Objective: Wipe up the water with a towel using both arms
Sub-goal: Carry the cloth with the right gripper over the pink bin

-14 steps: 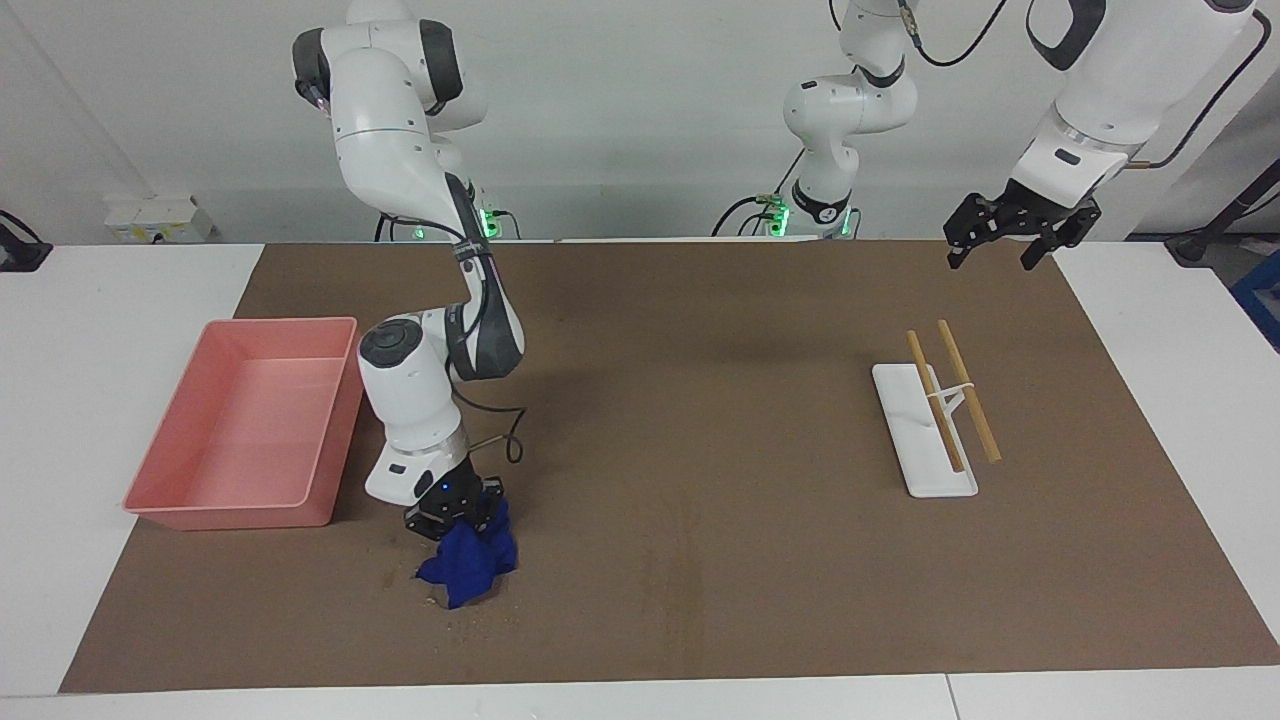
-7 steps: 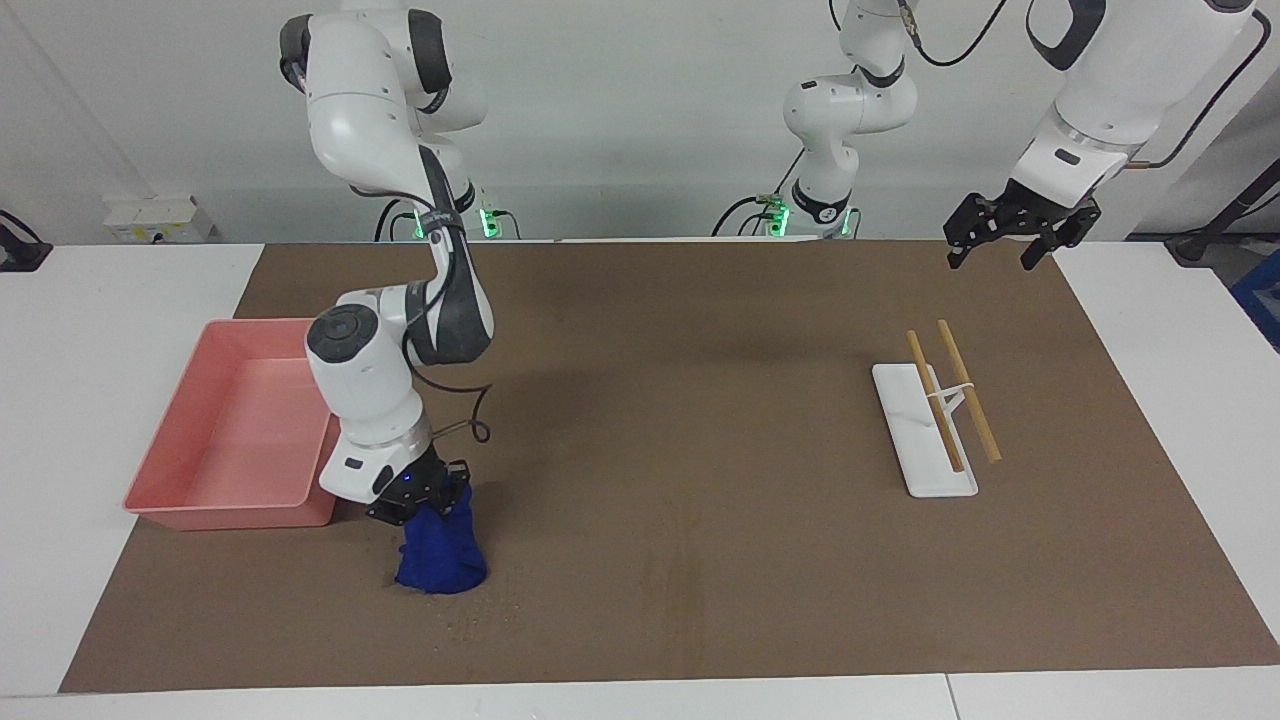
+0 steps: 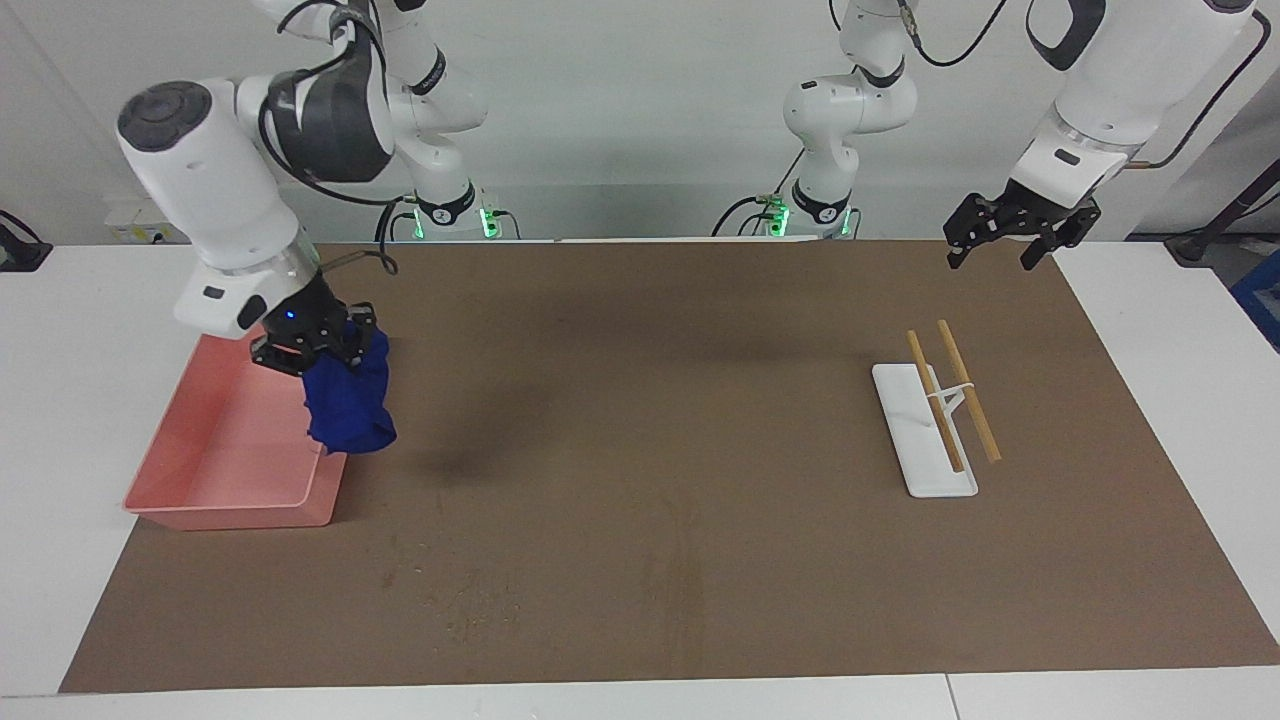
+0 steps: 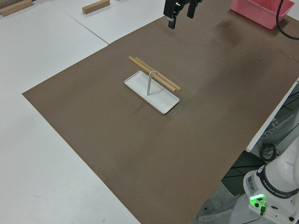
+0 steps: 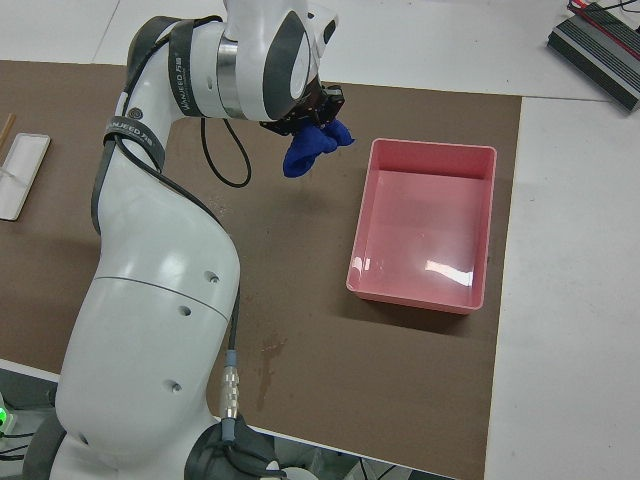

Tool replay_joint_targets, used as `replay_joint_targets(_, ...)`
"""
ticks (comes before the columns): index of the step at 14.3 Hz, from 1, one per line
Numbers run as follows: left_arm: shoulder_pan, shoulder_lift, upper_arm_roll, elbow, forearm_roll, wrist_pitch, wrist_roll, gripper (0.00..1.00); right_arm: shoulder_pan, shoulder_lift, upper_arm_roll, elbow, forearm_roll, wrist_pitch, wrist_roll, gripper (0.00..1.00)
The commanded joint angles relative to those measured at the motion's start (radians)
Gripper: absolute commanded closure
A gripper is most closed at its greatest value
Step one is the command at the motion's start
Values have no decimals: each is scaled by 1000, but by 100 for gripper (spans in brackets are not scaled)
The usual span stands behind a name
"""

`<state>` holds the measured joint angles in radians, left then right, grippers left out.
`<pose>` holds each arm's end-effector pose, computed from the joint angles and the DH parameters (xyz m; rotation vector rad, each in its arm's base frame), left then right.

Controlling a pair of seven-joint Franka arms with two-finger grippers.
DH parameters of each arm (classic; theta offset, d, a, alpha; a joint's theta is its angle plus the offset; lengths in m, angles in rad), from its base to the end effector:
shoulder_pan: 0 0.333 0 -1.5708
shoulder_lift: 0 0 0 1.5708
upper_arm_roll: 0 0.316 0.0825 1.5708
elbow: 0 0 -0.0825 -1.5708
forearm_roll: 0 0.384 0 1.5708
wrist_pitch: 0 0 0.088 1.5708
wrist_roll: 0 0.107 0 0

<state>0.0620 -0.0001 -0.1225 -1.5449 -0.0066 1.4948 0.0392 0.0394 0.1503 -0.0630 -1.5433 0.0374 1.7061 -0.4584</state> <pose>0.5457 -0.0338 0.6302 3.1307 -0.1567 -0.0785 0.6093 -0.0083 0.5622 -3.0456 -0.6663 -0.0297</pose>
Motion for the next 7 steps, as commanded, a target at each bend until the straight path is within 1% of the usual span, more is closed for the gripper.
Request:
replay_joint_targets(1, -1, -28, 6, -29, -13, -2, 8, 0, -93, -18, 12, -38, -25, -7, -141, 100)
replay_joint_targets(3, -1, -28, 4, -29, -13, -2, 8, 0, -96, -37, 12, -76, -27, 7, -160, 100)
replay_joint_targets(5, -1, -28, 6, -29, -13, -2, 8, 0, -102, -76, 12, -164, -54, 58, -187, 100)
replay_joint_targets(7, -1, -29, 6, -29, -13, -2, 10, 0, -134, -104, 12, -237, -56, 128, -276, 100)
